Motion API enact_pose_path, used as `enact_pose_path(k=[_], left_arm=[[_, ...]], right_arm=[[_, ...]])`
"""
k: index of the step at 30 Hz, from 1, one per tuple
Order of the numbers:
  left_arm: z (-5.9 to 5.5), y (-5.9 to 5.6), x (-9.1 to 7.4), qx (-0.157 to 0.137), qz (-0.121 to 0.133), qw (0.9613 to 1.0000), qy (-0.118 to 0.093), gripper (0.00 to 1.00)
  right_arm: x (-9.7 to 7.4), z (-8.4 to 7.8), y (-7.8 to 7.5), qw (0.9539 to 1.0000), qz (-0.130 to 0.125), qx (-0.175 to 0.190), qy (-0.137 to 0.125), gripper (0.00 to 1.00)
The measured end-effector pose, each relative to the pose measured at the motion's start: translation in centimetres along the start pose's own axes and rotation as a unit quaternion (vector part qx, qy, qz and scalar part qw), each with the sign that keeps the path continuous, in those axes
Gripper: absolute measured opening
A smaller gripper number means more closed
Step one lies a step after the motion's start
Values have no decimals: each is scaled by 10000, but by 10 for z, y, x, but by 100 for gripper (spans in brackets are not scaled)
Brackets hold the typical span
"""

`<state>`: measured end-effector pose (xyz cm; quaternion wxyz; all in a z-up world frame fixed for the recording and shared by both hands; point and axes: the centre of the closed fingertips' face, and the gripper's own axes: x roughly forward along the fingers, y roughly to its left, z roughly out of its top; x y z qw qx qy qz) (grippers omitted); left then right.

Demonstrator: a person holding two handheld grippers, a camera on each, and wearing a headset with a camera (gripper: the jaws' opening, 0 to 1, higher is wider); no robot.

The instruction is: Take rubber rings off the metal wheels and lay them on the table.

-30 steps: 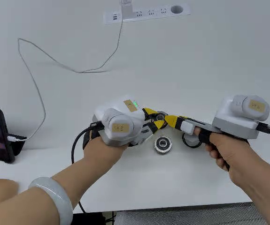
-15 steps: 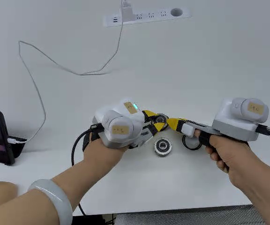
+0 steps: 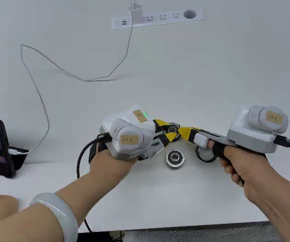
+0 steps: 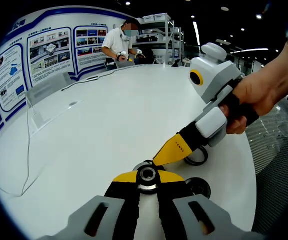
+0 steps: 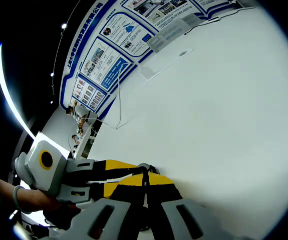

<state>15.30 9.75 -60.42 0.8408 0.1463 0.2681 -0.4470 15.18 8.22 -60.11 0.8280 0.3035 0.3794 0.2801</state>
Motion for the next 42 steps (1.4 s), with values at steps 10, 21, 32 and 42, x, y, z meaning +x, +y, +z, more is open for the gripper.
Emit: enact_pose_path(k=[10,21,32,42], left_arm=[[0,0,0,-2,-10,10000,-8,13],[0,0,0,11,-23,10000,-15,12],[1,0,-1,54,-35,10000,-6,13],[2,-2,-2,100,-75,9999,-85,14]], right_arm=[[2,1,6,9999,107,36,23,2],[-1,1,17,9995,306,42,31,1],[-6,1,21,9990,453,60,-12,1],[-4,0,13,9997,249,72,-46,1]])
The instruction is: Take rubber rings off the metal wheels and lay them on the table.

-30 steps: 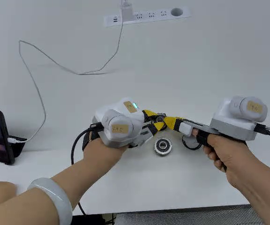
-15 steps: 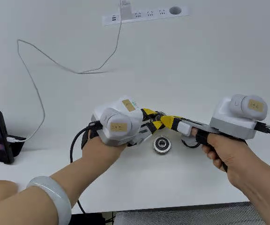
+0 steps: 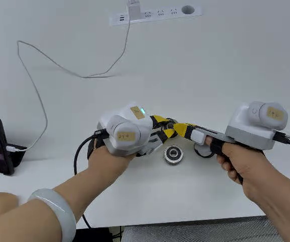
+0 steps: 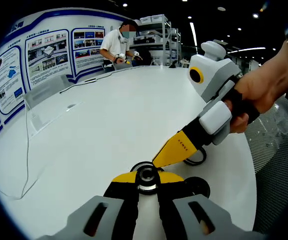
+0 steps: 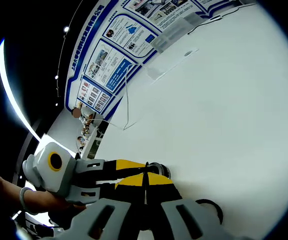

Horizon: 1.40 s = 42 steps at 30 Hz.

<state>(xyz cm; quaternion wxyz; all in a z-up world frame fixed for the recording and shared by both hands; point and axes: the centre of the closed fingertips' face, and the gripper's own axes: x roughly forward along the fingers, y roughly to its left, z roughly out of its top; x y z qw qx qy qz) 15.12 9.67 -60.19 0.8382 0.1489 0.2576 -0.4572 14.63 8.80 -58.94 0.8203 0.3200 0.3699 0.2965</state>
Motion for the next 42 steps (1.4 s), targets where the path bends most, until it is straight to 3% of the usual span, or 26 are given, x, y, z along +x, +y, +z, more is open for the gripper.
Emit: enact_pose_path(k=[18,42], left_arm=[[4,-3,-10,252,42,9994,-229,29],[-4,0,-22,14,153,9994,-306,49]], right_arm=[[0,0,-1,10000,-44,11,2,1],[-14,6,28,9992,337,99,-196,1]])
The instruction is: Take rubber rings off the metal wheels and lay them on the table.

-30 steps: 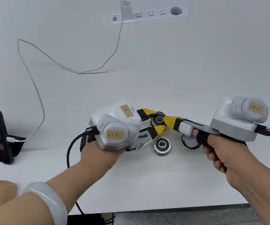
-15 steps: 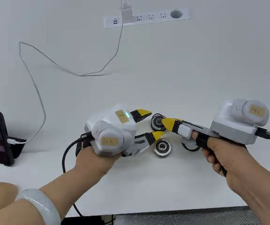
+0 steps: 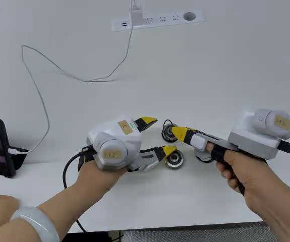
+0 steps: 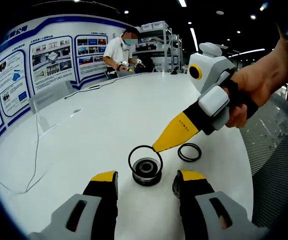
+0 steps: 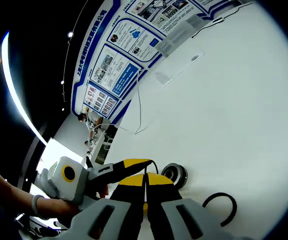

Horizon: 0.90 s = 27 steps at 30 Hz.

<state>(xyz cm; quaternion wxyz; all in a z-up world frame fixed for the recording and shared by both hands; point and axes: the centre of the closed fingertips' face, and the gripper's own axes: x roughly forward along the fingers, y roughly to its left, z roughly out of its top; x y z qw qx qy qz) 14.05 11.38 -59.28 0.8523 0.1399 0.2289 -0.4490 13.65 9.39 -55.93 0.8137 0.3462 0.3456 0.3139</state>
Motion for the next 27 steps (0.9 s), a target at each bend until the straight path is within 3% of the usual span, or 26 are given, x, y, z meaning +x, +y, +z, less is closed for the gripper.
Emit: enact_pose_path(k=[9,21,27], left_arm=[[-1,0,-5,-112,6,9999,-72,54],[-4,-2,-11,-230,-24,9997,-126,58],[-5,-2,-11,-238,-36,9996,-120,57]], right_arm=[[-19,-1,7,10000,51,-63,-58,2],[-49,-14,-19,9994,-290,150,-76,2],[-62,-14,-40,9982,-558,198,-111,2]])
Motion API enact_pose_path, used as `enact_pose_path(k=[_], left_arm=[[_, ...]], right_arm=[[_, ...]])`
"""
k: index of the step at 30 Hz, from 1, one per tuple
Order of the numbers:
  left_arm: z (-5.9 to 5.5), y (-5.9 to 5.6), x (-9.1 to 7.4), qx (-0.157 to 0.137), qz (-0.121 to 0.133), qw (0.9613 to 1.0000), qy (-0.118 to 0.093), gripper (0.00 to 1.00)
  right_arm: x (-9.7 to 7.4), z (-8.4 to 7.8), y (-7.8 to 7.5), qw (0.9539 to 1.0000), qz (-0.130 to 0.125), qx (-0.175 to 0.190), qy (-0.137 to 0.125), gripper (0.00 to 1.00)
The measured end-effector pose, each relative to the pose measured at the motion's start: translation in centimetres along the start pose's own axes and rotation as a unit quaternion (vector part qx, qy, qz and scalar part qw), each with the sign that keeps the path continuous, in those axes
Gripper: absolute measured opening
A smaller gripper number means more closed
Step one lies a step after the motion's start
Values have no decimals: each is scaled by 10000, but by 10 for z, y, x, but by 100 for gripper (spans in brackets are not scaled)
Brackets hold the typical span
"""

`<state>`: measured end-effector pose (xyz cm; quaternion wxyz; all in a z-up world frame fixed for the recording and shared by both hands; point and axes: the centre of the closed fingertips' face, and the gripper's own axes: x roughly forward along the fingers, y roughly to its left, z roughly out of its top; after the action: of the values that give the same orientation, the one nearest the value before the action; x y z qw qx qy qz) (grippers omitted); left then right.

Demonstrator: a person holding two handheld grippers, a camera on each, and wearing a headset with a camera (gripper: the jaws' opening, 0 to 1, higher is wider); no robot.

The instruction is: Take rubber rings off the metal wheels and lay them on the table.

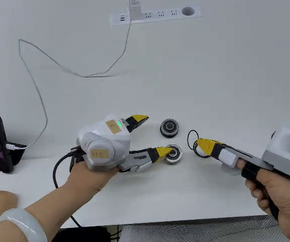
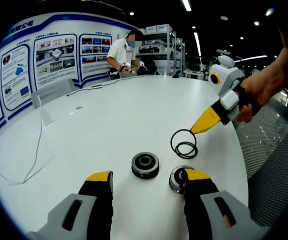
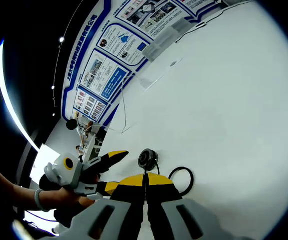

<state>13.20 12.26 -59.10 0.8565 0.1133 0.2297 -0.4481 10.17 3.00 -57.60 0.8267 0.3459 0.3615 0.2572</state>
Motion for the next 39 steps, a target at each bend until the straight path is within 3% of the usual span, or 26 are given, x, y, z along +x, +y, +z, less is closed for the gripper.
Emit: enact_pose_path(k=[9,14,16,19,26,28,31,36,39], left_arm=[[0,-1,2,-3,-13,10000,9,56],[0,-1,2,-12,-18,10000,11,55],[0,0,1,-4,-8,10000,17,55],[-1,0,1,0,-4,10000,27,55],[1,-1,2,4,-21,10000,6,54],[1,-1,2,-1,-13,10000,6,54],[2,-1,2,-4,-18,10000,-5,54],[2,1,2,3,-1,10000,2,53],[3,0,3,20,-15,10000,5,51]], right_arm=[[-8,-4,-21,9991,-380,-159,106,2],[-10,-8,-29,9952,-638,-663,319,2],[-11,-10,-31,9910,-717,-1032,470,2],[-11,-13,-29,9875,-742,-1262,588,3],[-11,-14,-33,9659,-959,-2245,861,13],[-13,-11,-37,9554,-1087,-2596,893,18],[-12,-2,-36,9494,-1149,-2834,716,20],[-7,13,-25,9550,-1012,-2759,394,22],[1,17,-18,9639,-850,-2504,302,22]])
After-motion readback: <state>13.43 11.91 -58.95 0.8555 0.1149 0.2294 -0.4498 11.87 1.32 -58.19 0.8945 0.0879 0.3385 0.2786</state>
